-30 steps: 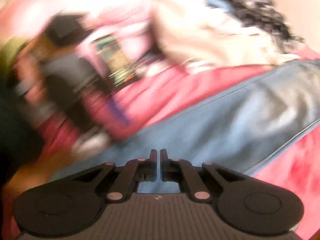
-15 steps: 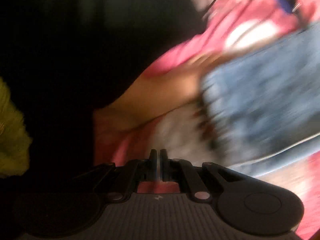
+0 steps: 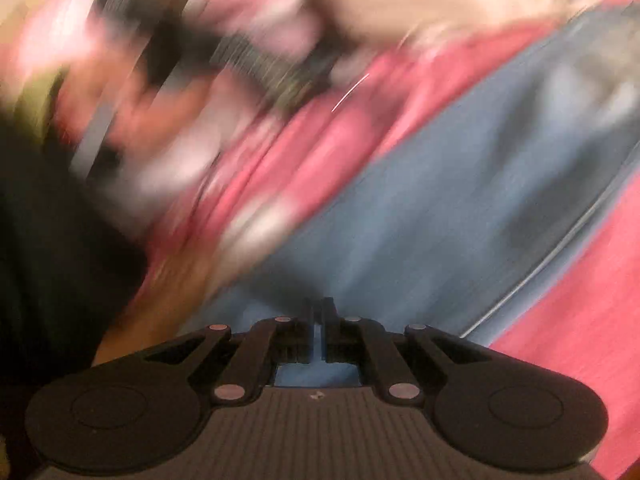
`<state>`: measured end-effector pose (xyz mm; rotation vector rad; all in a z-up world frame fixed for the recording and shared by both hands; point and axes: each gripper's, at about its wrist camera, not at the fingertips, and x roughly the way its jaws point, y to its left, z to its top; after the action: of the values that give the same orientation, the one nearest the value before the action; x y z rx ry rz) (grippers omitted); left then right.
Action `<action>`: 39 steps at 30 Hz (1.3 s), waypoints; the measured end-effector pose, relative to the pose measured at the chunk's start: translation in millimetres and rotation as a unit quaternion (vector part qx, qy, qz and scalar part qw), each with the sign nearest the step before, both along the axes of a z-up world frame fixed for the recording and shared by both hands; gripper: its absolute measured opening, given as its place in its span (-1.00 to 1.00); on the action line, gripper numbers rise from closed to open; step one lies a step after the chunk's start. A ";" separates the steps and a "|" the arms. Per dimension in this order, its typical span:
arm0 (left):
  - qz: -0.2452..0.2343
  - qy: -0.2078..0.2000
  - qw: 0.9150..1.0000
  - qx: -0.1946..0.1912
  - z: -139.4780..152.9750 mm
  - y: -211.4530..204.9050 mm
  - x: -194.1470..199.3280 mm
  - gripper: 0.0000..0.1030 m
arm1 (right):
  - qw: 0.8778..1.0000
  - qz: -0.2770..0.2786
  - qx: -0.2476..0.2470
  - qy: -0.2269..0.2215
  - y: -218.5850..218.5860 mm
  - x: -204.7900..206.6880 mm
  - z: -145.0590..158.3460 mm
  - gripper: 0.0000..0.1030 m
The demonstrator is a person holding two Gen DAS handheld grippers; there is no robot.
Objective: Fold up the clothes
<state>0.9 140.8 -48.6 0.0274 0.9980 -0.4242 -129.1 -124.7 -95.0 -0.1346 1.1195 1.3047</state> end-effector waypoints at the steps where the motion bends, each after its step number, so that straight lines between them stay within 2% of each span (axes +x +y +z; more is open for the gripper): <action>1: -0.003 -0.001 1.000 -0.005 -2.0 -2.5 2.2 -0.09 | 0.999 0.031 0.002 0.016 3.4 -11.7 -2.2 -0.93; 3: -0.007 -0.003 1.000 -0.008 -6.1 -6.2 7.4 -0.09 | 0.994 0.099 0.006 0.035 5.4 -28.5 2.9 -0.94; 4: -0.007 -0.002 1.000 -0.009 -8.4 -7.0 10.1 -0.09 | 0.993 0.115 0.007 0.032 4.4 -29.0 6.7 -0.94; 5: -0.007 -0.001 1.000 -0.010 -10.7 -7.6 12.9 -0.09 | 0.994 0.104 0.008 0.012 0.0 -17.3 12.6 -0.94; 6: -0.006 0.002 1.000 -0.010 -13.5 -8.4 15.4 -0.08 | 0.997 0.079 0.007 -0.002 -5.7 1.6 18.7 -0.94; 8: -0.004 0.009 1.000 -0.009 -18.0 -9.4 17.6 -0.08 | 1.000 -0.019 0.003 -0.015 -22.4 61.5 32.0 -0.93; 9: -0.003 0.013 1.000 -0.008 -19.9 -9.2 17.4 -0.08 | 0.997 -0.077 0.006 -0.026 -32.9 92.0 39.1 -0.93; 11: -0.001 0.020 1.000 -0.006 -23.9 -9.4 16.5 -0.08 | 0.983 -0.178 0.009 -0.051 -48.6 148.3 51.2 -0.93; 16: 0.001 0.030 1.000 0.007 -28.5 -9.6 10.9 -0.08 | 0.950 -0.281 -0.008 -0.138 -33.9 239.9 60.2 -0.93; 18: 0.001 0.028 1.000 0.009 -27.0 -9.4 10.5 -0.08 | 0.938 -0.310 -0.019 -0.154 -12.4 265.1 51.9 -0.93; 19: 0.002 0.026 1.000 0.008 -25.9 -8.8 10.9 -0.08 | 0.936 -0.317 -0.024 -0.154 -0.8 270.4 44.2 -0.93; 21: 0.005 0.022 1.000 0.006 -23.7 -7.5 11.8 -0.08 | 0.941 -0.310 -0.027 -0.136 9.5 262.5 28.5 -0.93; 26: -0.002 0.003 1.000 0.005 -16.0 -3.1 16.2 -0.07 | 0.957 -0.282 -0.020 -0.070 -12.5 203.6 11.3 -0.92; 30: -0.010 -0.009 1.000 0.014 -14.7 -2.0 23.7 -0.05 | 0.975 -0.221 -0.026 -0.014 -29.4 142.2 21.0 -0.93; 32: -0.008 -0.007 1.000 0.017 -17.8 -1.3 24.4 -0.05 | 0.982 -0.178 -0.045 -0.035 -29.0 122.5 30.2 -0.93; 34: -0.005 -0.004 1.000 0.019 -21.0 -0.5 24.6 -0.05 | 0.982 -0.158 -0.054 -0.093 -22.8 121.6 44.8 -0.93; 37: -0.001 0.000 1.000 0.023 -25.7 0.6 25.0 -0.05 | 0.973 -0.181 -0.034 -0.138 -3.2 154.8 59.3 -0.92; 39: 0.001 0.003 1.000 0.025 -28.9 1.4 25.2 -0.05 | 0.968 -0.199 -0.030 -0.152 13.9 179.2 56.9 -0.93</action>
<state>26.1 142.2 -77.5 0.0705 1.0135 -0.3966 50.0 -110.8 -38.1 -0.1413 0.8680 0.8579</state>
